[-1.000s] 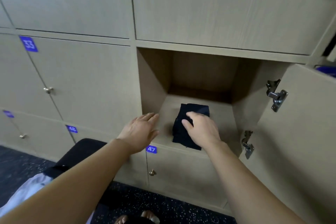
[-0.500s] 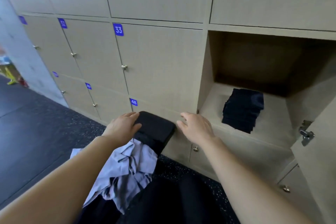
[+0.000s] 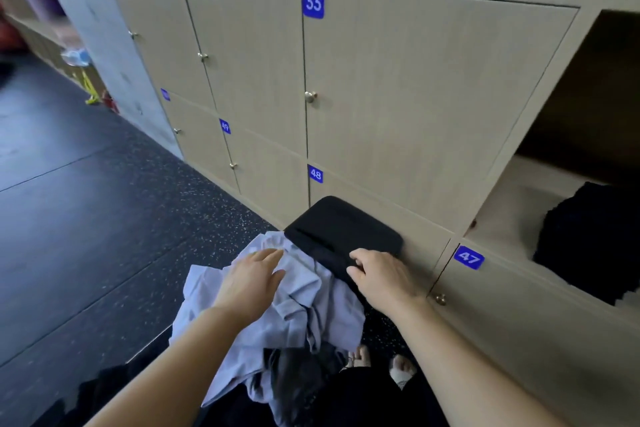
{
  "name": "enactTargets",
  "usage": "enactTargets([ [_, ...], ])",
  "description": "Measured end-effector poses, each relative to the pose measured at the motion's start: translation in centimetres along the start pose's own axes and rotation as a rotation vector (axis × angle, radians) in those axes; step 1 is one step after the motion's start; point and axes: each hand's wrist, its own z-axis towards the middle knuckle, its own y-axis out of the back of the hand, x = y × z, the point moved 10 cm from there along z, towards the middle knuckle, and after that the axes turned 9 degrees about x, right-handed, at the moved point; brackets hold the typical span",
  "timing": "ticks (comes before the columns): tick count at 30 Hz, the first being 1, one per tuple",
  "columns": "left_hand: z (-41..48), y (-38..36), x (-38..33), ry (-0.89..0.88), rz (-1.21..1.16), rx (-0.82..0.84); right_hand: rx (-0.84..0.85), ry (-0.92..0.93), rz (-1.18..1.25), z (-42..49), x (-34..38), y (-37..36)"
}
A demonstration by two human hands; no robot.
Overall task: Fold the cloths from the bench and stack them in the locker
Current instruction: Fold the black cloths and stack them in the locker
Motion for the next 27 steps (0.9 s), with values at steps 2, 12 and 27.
enactTargets([
  [2, 0.8, -0.5, 0.3, -0.015, -0.02, -0.005, 0.02, 0.01, 0.006, 1.8, 0.7, -1.3],
  [12, 3.4, -1.9, 1.7, -0.012, -0.016, -0.016, 0.097, -0.032, -0.081, 7.5, 1.1, -5.4],
  [27, 0.9, 1.0, 2.3, -0.004, -0.141, -0.09, -0.021, 0.021, 0.946, 6.9, 1.9, 2.8],
])
